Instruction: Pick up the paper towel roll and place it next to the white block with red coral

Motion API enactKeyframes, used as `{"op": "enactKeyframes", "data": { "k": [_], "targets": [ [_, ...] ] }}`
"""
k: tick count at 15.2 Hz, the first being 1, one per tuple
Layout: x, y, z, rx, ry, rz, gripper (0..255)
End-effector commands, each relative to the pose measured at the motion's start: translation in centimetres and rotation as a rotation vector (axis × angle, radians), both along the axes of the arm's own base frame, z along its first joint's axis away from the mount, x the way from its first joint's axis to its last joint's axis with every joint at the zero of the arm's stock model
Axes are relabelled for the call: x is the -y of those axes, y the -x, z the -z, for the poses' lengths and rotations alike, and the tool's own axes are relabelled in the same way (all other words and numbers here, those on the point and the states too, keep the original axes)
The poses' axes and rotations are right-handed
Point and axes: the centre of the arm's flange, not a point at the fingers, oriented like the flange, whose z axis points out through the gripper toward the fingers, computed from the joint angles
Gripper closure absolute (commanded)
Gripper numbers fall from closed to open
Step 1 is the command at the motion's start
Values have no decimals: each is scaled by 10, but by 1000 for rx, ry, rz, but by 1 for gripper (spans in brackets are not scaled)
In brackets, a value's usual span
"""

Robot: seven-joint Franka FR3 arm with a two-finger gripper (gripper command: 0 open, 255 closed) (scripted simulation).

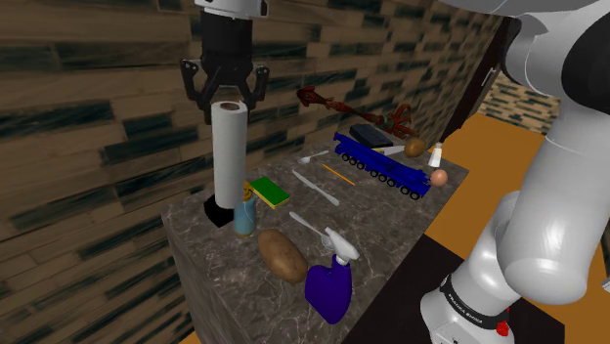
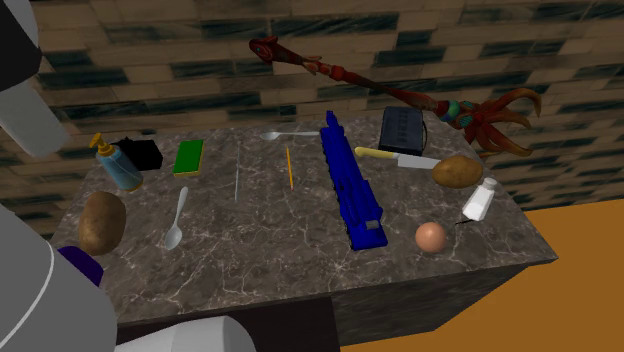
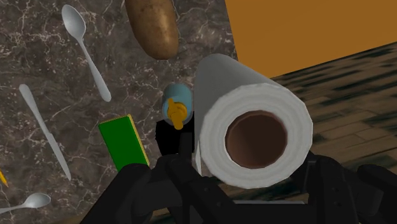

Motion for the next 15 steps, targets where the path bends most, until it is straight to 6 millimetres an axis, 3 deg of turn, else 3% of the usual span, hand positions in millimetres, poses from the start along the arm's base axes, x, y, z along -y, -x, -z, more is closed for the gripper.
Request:
{"op": "enactKeyframes", "data": {
  "k": [1, 15],
  "targets": [
    [0, 1, 10, 1, 0, 0, 255],
    [0, 1, 84, 1, 0, 0, 255]
  ]
}}
